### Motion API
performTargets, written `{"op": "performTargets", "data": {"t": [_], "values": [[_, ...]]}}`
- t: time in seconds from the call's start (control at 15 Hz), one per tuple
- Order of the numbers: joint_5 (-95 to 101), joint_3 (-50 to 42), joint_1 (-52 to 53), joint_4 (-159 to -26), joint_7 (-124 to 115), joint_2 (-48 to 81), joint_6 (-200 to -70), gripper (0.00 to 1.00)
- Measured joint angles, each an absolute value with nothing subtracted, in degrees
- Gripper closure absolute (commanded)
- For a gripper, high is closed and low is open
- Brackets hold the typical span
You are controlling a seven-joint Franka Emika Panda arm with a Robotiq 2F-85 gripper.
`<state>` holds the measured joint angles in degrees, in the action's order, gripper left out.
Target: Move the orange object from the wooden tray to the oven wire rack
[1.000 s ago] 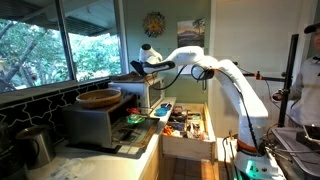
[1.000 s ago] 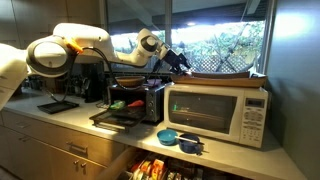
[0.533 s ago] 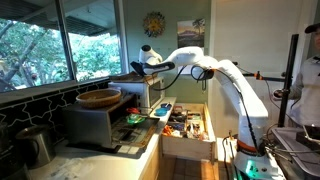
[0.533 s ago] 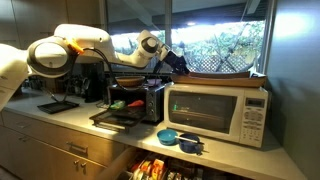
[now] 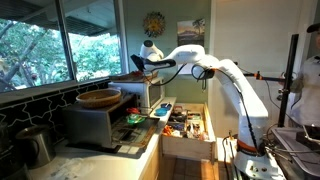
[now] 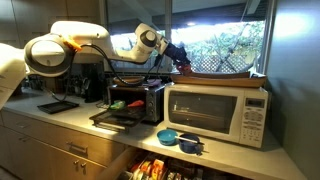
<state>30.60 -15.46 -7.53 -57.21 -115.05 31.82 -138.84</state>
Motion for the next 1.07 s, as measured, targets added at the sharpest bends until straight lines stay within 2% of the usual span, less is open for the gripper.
{"op": "performTargets", "data": {"t": [0.33,0.67,1.07], "values": [[29.99,-15.46,-7.49,-56.1,-113.96,26.54,-140.26,0.98],[22.86,-9.05,-7.39,-58.4,-102.53,19.96,-139.48,0.98],[18.92,-2.58,-4.42,-64.0,-96.5,13.27,-125.79,0.98]]}}
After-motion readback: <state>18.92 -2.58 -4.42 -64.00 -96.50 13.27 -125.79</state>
